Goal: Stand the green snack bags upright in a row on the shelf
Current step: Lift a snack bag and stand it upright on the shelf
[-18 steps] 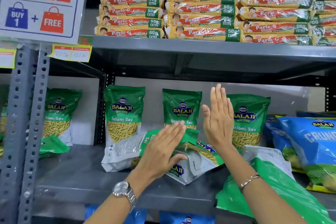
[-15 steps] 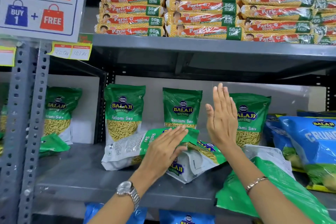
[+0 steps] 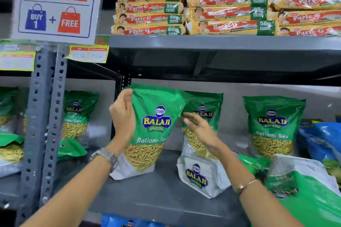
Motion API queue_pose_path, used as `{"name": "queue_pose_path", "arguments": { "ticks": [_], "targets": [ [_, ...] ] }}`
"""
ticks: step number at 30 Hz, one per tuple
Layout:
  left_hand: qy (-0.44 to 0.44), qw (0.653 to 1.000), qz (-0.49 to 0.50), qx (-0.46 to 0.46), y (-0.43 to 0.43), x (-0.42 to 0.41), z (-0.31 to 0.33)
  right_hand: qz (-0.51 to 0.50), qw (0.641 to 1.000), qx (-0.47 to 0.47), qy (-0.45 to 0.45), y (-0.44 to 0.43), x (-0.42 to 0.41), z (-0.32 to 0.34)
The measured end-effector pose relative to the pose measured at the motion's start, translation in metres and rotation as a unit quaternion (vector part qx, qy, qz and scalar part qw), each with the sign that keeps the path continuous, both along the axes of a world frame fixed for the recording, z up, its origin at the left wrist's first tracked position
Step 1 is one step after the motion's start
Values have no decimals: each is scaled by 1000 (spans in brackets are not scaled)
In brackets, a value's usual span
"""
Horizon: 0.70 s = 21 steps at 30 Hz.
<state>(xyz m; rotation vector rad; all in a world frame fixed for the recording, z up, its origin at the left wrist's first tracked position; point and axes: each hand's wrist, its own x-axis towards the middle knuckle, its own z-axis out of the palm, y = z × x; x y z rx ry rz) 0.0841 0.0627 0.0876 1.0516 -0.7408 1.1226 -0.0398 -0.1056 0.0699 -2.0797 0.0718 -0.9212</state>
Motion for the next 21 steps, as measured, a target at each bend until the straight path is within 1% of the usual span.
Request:
{"name": "queue_pose_path", "arguments": {
  "ticks": [2, 4, 6, 8, 10, 12, 15, 17, 19, 20, 21],
  "targets": [
    [49, 998, -33, -5, 5, 23, 7, -3, 998, 37, -41, 15, 24, 9],
    [71, 995, -66, -3, 10, 45, 10, -13, 993, 100, -69, 24, 47, 21],
    [94, 990, -105, -9, 12, 62, 10, -2, 988, 142, -62, 27, 65, 31],
    [132, 981, -141, -20, 11, 81, 10, 7, 990, 136, -47, 30, 82, 34],
    [167, 970, -174, -19, 10, 99, 10, -8, 990, 126, -69, 33, 93, 33],
    [200, 959, -198, 7, 8, 111, 12, -37, 986, 126, -102, 34, 100, 31],
    [260, 942, -205, 53, 2, 119, 7, -56, 982, 126, -132, 29, 99, 28],
    [315, 922, -211, 81, -4, 115, -7, -47, 982, 135, -124, 26, 96, 25],
    [367, 894, -241, 91, -6, 110, -25, -20, 985, 146, -91, 25, 92, 18],
    [380, 885, -249, 99, -5, 108, -35, -1, 987, 152, -59, 25, 89, 13],
    [384, 882, -246, 117, -4, 105, -44, 18, 988, 154, -8, 25, 85, 8]
  ]
}}
